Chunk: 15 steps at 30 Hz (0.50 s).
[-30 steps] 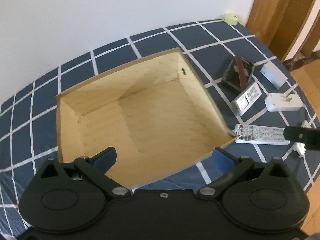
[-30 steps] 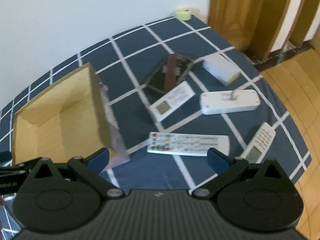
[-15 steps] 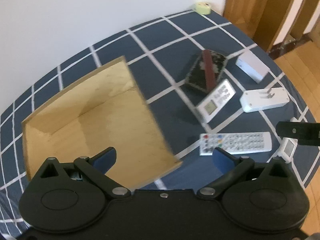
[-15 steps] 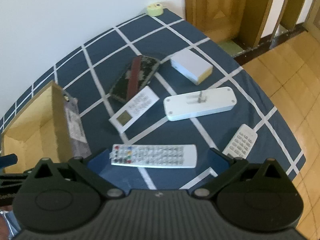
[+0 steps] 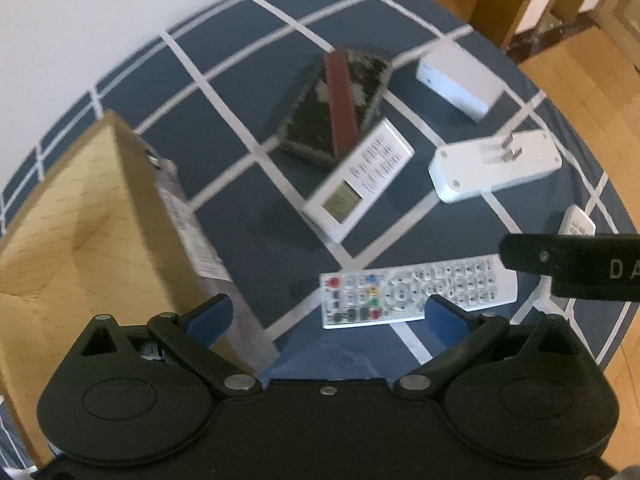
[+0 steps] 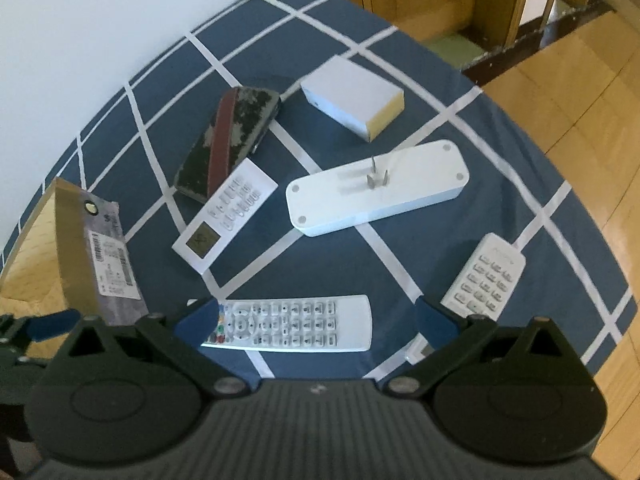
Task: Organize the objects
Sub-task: 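Move the left tool toward the white TV remote beside the box, then close the left tool on the white TV remote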
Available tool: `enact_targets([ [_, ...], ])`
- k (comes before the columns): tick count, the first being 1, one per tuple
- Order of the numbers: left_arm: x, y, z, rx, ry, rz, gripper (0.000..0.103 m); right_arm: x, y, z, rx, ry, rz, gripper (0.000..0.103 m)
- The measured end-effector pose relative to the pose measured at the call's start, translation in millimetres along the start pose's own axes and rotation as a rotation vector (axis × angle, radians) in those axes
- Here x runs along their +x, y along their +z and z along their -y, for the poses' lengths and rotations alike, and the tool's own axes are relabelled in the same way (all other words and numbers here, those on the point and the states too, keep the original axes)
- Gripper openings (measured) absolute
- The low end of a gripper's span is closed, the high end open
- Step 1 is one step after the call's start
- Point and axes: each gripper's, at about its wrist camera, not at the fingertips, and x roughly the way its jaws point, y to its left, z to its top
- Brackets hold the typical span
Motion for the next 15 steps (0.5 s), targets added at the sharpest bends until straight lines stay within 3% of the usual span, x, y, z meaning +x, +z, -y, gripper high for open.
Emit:
enact_targets([
  [15,63,7,9,-0.020,-0.093,-0.138,0.103,66,4,5,0.002,0.007,-0.157,0.103],
])
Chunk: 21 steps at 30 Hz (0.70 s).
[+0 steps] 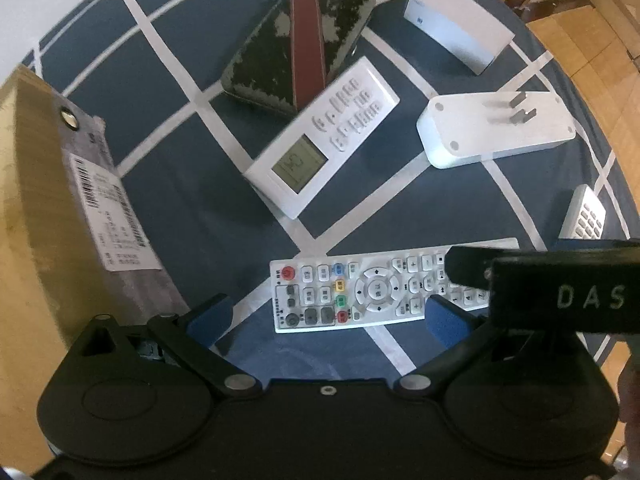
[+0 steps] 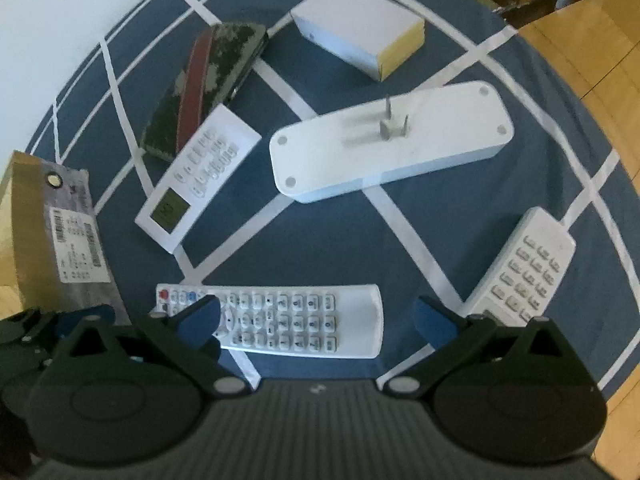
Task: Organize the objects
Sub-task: 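Close the left tool on the white TV remote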
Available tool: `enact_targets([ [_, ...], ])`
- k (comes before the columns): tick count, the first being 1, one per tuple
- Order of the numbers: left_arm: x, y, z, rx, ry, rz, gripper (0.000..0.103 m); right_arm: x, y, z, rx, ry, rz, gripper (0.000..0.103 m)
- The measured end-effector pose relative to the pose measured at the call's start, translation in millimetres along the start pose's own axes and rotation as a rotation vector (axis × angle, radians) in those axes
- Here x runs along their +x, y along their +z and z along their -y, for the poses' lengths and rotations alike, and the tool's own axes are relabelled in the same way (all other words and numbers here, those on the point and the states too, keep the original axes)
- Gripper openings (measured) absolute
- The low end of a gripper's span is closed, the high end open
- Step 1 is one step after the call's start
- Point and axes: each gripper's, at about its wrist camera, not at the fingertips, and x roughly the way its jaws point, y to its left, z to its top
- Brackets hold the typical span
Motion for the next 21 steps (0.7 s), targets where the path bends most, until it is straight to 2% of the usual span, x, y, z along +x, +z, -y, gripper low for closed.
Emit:
enact_targets([
  [9,19,2,-6,-0.005,-0.050,-0.033,0.103,24,1,-3,-0.006,-0.011,-0.052,0.102],
  [21,33,3,-15,-0.021,-0.110,-0.054,0.103,34,2,0,-0.002,-0.008,-0.077,0.098],
])
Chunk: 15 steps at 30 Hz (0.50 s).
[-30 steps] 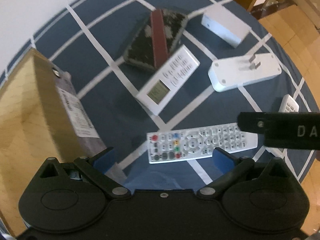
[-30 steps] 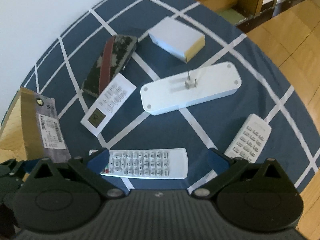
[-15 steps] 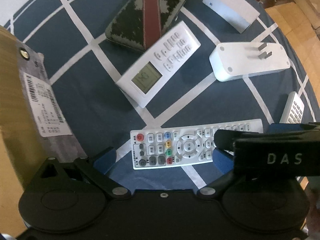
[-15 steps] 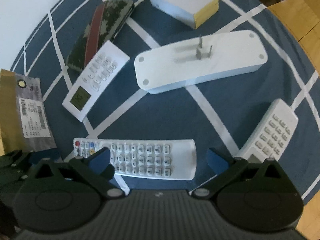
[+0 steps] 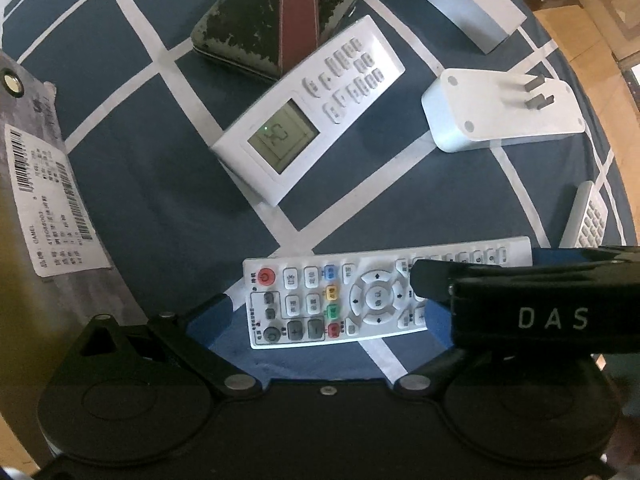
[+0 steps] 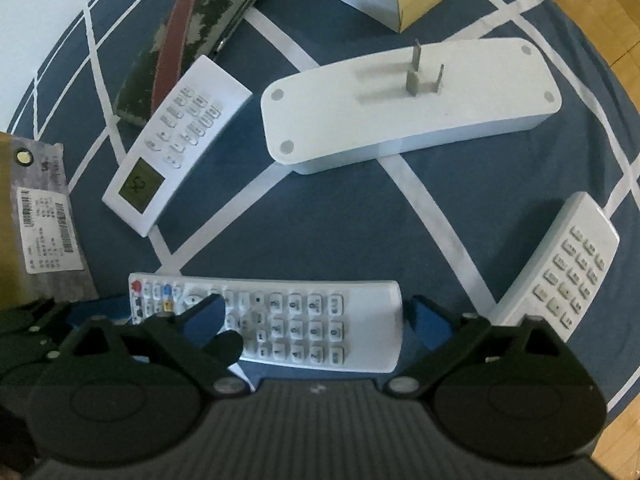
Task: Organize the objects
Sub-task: 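Close the left tool on the white TV remote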
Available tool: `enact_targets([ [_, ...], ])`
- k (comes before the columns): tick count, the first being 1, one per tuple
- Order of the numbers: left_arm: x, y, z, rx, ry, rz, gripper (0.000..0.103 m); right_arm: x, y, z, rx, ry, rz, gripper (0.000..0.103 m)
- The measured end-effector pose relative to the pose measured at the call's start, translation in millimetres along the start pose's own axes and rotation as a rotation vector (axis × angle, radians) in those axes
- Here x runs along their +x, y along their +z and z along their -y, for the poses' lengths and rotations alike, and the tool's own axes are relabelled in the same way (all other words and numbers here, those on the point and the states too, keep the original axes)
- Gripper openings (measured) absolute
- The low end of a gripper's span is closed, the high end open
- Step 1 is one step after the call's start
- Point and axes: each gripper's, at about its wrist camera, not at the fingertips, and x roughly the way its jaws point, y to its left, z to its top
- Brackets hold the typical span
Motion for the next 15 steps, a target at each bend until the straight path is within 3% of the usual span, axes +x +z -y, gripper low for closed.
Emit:
enact_targets([
  [4,0,1,-3,-0.001,-0.013,0.004,0.103,-1,0,-3,-0.024,-0.011,0.012,0.097],
  [8,-3,1,-8,-0.023,-0.055,-0.001,0.094,-4,0,-3,-0.037,-0.007,0.014,0.095],
  [15,-6,7,-6,-0.028,-0.051,0.007,0.093,-13,-4,-2,-0.046,-0.007,0.029,0.094],
])
